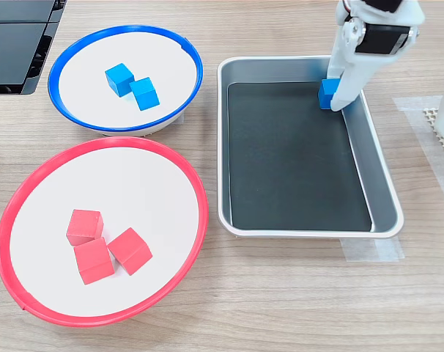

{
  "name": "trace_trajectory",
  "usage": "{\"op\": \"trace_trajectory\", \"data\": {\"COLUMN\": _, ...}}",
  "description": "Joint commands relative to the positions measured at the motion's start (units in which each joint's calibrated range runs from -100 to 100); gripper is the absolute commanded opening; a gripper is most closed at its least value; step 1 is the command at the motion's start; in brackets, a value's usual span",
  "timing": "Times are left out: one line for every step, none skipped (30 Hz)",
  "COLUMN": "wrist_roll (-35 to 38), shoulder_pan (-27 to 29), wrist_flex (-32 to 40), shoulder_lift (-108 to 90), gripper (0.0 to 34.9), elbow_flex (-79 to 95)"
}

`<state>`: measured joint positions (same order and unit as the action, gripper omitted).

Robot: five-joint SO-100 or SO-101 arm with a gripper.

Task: Move six blocks from tray to matching dishes

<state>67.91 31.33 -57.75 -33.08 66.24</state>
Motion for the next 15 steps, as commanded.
{"op": "trace_trajectory", "data": {"wrist_roll": -0.3, "shoulder_pan": -0.7, "wrist_flex": 3.4, "shoulder_lift": -1.7, "gripper": 0.3, "elbow_flex": 2.4}}
{"op": "trace_trajectory", "data": {"wrist_roll": -1.0, "shoulder_pan": -1.4, "wrist_flex": 3.6, "shoulder_lift": -1.7, "gripper": 0.2, "elbow_flex": 2.2}}
{"op": "trace_trajectory", "data": {"wrist_roll": -2.7, "shoulder_pan": -3.0, "wrist_flex": 3.6, "shoulder_lift": -1.7, "gripper": 0.1, "elbow_flex": 1.3}}
{"op": "trace_trajectory", "data": {"wrist_roll": -5.0, "shoulder_pan": -5.0, "wrist_flex": 3.2, "shoulder_lift": -1.7, "gripper": 0.1, "elbow_flex": -0.4}}
{"op": "trace_trajectory", "data": {"wrist_roll": -9.8, "shoulder_pan": -8.5, "wrist_flex": 2.8, "shoulder_lift": -1.3, "gripper": 0.1, "elbow_flex": -3.5}}
{"op": "trace_trajectory", "data": {"wrist_roll": -13.3, "shoulder_pan": -10.8, "wrist_flex": 2.8, "shoulder_lift": -0.9, "gripper": 0.1, "elbow_flex": -5.8}}
{"op": "trace_trajectory", "data": {"wrist_roll": -19.1, "shoulder_pan": -14.1, "wrist_flex": 3.1, "shoulder_lift": 0.2, "gripper": 0.0, "elbow_flex": -10.0}}
{"op": "trace_trajectory", "data": {"wrist_roll": -23.2, "shoulder_pan": -16.0, "wrist_flex": 3.9, "shoulder_lift": 1.3, "gripper": 0.0, "elbow_flex": -13.3}}
{"op": "trace_trajectory", "data": {"wrist_roll": -31.1, "shoulder_pan": -18.9, "wrist_flex": 6.0, "shoulder_lift": 4.7, "gripper": 0.0, "elbow_flex": -20.8}}
{"op": "trace_trajectory", "data": {"wrist_roll": -33.6, "shoulder_pan": -19.5, "wrist_flex": 6.9, "shoulder_lift": 6.3, "gripper": 0.0, "elbow_flex": -23.7}}
{"op": "trace_trajectory", "data": {"wrist_roll": -36.2, "shoulder_pan": -20.0, "wrist_flex": 7.9, "shoulder_lift": 8.2, "gripper": 0.0, "elbow_flex": -27.1}}
{"op": "trace_trajectory", "data": {"wrist_roll": -38.8, "shoulder_pan": -20.5, "wrist_flex": 8.5, "shoulder_lift": 10.8, "gripper": 0.0, "elbow_flex": -31.3}}
{"op": "trace_trajectory", "data": {"wrist_roll": -40.8, "shoulder_pan": -20.8, "wrist_flex": 8.5, "shoulder_lift": 13.7, "gripper": 0.0, "elbow_flex": -35.8}}
{"op": "trace_trajectory", "data": {"wrist_roll": -42.7, "shoulder_pan": -21.2, "wrist_flex": 9.1, "shoulder_lift": 16.7, "gripper": 0.0, "elbow_flex": -39.9}}
{"op": "trace_trajectory", "data": {"wrist_roll": -44.2, "shoulder_pan": -21.4, "wrist_flex": 9.9, "shoulder_lift": 19.5, "gripper": 0.0, "elbow_flex": -43.3}}
